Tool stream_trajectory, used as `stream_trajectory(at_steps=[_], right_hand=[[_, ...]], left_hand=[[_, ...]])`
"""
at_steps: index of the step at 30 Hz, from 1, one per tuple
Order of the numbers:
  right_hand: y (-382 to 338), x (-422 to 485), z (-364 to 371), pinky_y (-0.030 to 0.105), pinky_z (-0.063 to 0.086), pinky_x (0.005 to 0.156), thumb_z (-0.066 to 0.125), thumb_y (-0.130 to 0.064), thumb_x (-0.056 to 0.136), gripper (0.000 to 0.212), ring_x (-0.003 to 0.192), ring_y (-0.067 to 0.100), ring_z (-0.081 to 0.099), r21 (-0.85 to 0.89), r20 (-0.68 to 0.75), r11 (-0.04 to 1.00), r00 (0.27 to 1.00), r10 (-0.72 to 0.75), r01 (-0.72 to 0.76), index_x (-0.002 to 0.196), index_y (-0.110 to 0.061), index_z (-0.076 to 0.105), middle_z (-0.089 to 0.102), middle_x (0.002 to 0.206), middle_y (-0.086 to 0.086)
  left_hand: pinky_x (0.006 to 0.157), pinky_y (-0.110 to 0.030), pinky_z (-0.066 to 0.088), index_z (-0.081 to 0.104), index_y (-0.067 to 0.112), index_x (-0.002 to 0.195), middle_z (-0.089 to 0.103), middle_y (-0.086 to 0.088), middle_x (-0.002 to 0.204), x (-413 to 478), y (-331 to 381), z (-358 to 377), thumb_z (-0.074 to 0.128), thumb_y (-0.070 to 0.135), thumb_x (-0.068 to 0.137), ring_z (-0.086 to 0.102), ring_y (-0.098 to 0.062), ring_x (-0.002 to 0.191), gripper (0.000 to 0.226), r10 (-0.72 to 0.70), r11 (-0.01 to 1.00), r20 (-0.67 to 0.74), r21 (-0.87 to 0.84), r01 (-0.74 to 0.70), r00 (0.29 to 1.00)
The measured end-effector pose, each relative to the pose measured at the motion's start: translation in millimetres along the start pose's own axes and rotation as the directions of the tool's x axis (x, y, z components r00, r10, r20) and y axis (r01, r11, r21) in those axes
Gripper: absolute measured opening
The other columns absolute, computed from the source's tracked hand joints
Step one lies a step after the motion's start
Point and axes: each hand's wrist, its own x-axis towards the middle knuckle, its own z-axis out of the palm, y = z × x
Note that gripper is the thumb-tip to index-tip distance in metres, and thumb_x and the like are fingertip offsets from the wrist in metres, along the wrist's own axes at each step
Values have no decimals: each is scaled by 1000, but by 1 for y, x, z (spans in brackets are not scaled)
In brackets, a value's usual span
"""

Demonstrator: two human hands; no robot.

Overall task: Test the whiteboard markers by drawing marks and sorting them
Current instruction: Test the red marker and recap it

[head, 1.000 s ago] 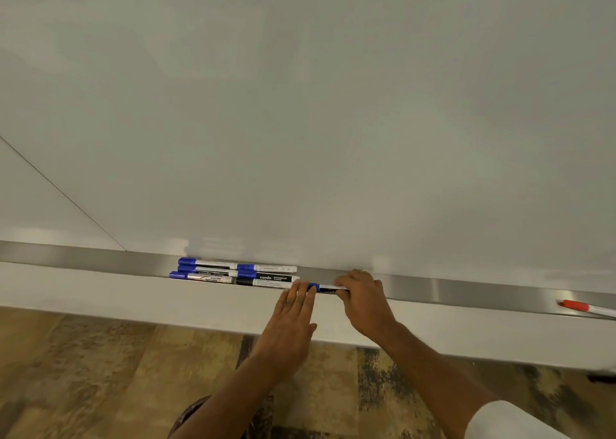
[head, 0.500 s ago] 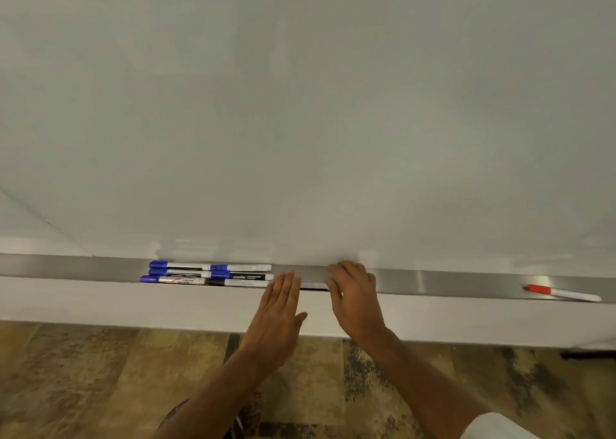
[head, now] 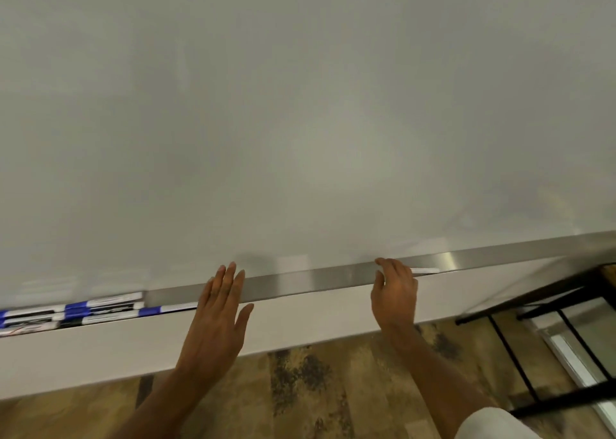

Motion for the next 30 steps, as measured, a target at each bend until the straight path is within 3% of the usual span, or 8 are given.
stream_trajectory(at_steps=[4, 9, 13, 21, 23, 25, 27, 30], right_hand=[[43, 20, -9, 44, 48, 91, 60, -2, 91, 26, 112, 30, 61, -64, 79, 997, 996, 47, -42, 113, -11, 70, 71, 115, 8], [78, 45, -10, 46, 44, 104, 65, -7, 92, 30, 121, 30, 59, -99, 185, 992, 978, 98, -81, 122, -11, 68, 69, 124, 9], [103, 59, -3, 43, 41, 102, 62, -8, 93, 27, 117, 28, 60, -101, 249, 993, 965, 79, -55, 118, -15, 71, 72, 118, 6], [102, 70, 9, 40, 41, 85, 69, 0, 80, 31, 101, 27, 64, -40, 236, 976, 952, -197, 212, 100, -23, 74, 74, 99, -2], [84, 66, 4, 40, 42, 84, 71, 2, 79, 32, 101, 27, 64, 45, 157, 970, 957, -244, 240, 101, -21, 73, 73, 101, -1], [53, 57, -5, 39, 45, 85, 69, 0, 86, 29, 102, 24, 63, 197, 79, 947, 959, -273, 253, 106, -20, 72, 72, 104, -1], [13, 47, -22, 36, 49, 87, 64, -7, 95, 20, 101, 20, 63, 435, 38, 873, 964, -264, 222, 111, -17, 70, 70, 106, -1], [-52, 29, -62, 19, 50, 85, 61, -14, 99, 15, 97, 8, 64, 744, 179, 668, 969, -173, -18, 112, -18, 66, 68, 104, -4]], left_hand=[[124, -29, -2, 20, 15, 159, 10, -3, 168, 17, 43, 16, 29, 45, 105, 3, -16, 155, 62, 47, 999, -41, 5, -47, 998], [124, -34, 5, 20, 14, 158, 12, -3, 168, 27, 75, 35, 29, 44, 104, 6, -17, 155, 63, 61, 998, -75, 2, -61, 995], [124, -35, 9, 24, 14, 158, 16, -3, 167, 29, 89, 44, 32, 44, 104, 10, -19, 155, 62, 72, 997, -92, 0, -72, 993], [125, -29, 8, 29, 16, 156, 21, 2, 166, 34, 105, 41, 37, 42, 104, 12, -13, 154, 59, 50, 997, -129, -46, -56, 990], [124, -26, 11, 35, 21, 154, 26, 7, 163, 36, 115, 33, 39, 42, 105, 15, -8, 153, 54, -9, 991, -144, -135, -11, 990], [122, -31, 25, 41, 28, 151, 38, 13, 156, 41, 127, 19, 41, 42, 106, 26, -5, 148, 47, -130, 950, -130, -300, 85, 983], [116, -31, 36, 48, 33, 144, 49, 18, 146, 48, 142, -1, 48, 44, 101, 41, -1, 138, 44, -240, 849, -73, -499, 173, 968], [108, -19, 43, 57, 31, 138, 61, 19, 135, 62, 166, -42, 54, 41, 99, 54, 9, 123, 40, -310, 630, 33, -741, 232, 950]])
